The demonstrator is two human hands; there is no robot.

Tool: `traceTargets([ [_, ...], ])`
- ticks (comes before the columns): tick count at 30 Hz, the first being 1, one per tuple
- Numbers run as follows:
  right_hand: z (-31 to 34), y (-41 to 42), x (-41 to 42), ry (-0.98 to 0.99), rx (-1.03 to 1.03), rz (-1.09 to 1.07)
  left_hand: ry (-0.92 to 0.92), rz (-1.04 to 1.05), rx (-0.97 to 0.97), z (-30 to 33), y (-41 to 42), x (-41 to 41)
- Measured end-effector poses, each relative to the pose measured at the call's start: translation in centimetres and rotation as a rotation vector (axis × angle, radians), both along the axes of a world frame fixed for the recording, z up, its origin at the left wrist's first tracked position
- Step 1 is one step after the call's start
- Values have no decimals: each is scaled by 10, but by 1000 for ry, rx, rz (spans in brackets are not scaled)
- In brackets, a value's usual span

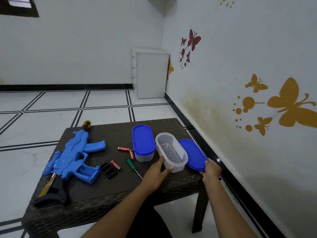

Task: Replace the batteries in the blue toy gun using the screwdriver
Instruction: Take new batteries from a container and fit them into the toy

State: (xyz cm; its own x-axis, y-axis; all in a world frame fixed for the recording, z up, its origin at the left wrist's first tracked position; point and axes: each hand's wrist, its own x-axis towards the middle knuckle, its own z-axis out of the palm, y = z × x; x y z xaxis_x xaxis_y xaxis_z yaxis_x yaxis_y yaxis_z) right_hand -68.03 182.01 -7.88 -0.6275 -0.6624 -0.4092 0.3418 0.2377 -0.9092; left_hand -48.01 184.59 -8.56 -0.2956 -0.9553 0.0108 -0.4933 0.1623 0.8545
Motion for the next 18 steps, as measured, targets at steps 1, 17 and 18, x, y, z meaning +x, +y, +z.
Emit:
traceTargets([
  [1, 0, 1, 0, 123, 33, 47, -85, 10, -47, 4, 5, 5],
  [17, 71, 14, 141, 1105, -276, 557, -880, 360, -237, -11, 38, 175],
  [18, 71, 11, 167, 1165, -234, 724, -871, 389, -218, -15, 40, 179],
])
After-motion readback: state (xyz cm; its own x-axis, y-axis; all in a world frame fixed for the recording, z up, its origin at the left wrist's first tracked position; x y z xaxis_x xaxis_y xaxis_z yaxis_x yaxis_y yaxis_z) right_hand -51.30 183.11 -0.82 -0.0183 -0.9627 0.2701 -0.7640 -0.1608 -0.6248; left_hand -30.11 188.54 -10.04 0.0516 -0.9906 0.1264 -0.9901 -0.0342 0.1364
